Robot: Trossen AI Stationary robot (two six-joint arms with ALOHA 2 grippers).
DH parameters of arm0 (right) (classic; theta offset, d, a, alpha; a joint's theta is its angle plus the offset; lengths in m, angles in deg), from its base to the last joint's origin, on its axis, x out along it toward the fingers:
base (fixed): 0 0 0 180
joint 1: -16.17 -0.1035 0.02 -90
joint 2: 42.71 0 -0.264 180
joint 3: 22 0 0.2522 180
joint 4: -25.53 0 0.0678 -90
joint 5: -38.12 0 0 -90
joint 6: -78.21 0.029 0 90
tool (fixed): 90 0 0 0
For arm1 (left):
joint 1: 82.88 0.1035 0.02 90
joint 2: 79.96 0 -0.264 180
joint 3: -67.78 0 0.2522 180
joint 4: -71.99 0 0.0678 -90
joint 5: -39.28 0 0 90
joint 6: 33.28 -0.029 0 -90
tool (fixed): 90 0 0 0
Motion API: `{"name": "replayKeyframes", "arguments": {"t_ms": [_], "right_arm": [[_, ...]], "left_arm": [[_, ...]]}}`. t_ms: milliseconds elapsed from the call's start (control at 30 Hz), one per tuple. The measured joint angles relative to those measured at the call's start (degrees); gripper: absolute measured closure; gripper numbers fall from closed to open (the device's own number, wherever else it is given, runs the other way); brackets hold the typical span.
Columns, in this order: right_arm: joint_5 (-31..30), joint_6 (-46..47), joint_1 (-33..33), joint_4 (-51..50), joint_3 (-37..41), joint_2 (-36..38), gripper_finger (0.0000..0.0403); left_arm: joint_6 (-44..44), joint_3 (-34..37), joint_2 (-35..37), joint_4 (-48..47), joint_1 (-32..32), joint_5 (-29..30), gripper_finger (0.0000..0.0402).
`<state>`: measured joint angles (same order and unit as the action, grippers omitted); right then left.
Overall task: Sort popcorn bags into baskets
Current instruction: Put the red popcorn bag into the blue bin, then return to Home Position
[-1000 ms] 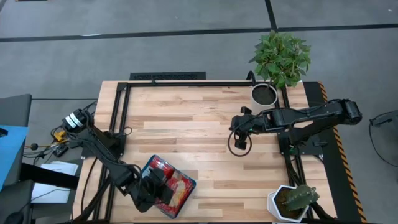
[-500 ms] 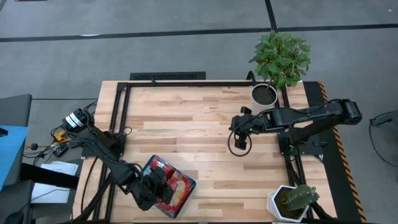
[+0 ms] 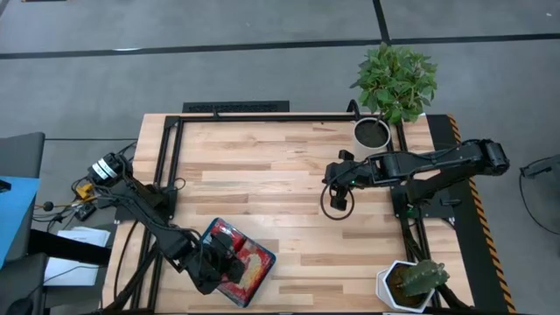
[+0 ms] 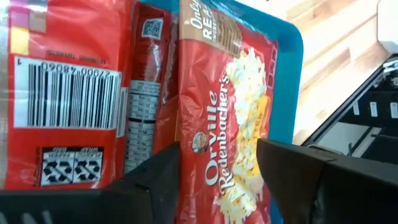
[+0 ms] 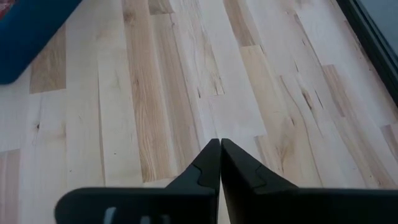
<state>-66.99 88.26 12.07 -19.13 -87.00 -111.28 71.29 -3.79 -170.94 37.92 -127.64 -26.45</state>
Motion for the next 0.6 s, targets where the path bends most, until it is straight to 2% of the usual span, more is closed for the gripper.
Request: {"name": "replayKeyframes", "arguments": {"t_ms": [233,500,600], "right_arm": [[0.07,-0.84,0.0,-0.15,0.0,0.76,0.0378],[0.13,-2.1,0.0,-0.32,-1.43,6.77,0.0372],[0.15,-2.88,-0.82,-2.12,-3.51,10.15,0.0366]], "left_arm": [[-2.14,0.04,3.08,0.49,2.44,-0.55,0.0197],[-12.69,0.04,13.42,-0.15,7.09,0.49,0.0197],[-13.45,0.04,17.75,0.08,8.97,0.47,0.0197]]}}
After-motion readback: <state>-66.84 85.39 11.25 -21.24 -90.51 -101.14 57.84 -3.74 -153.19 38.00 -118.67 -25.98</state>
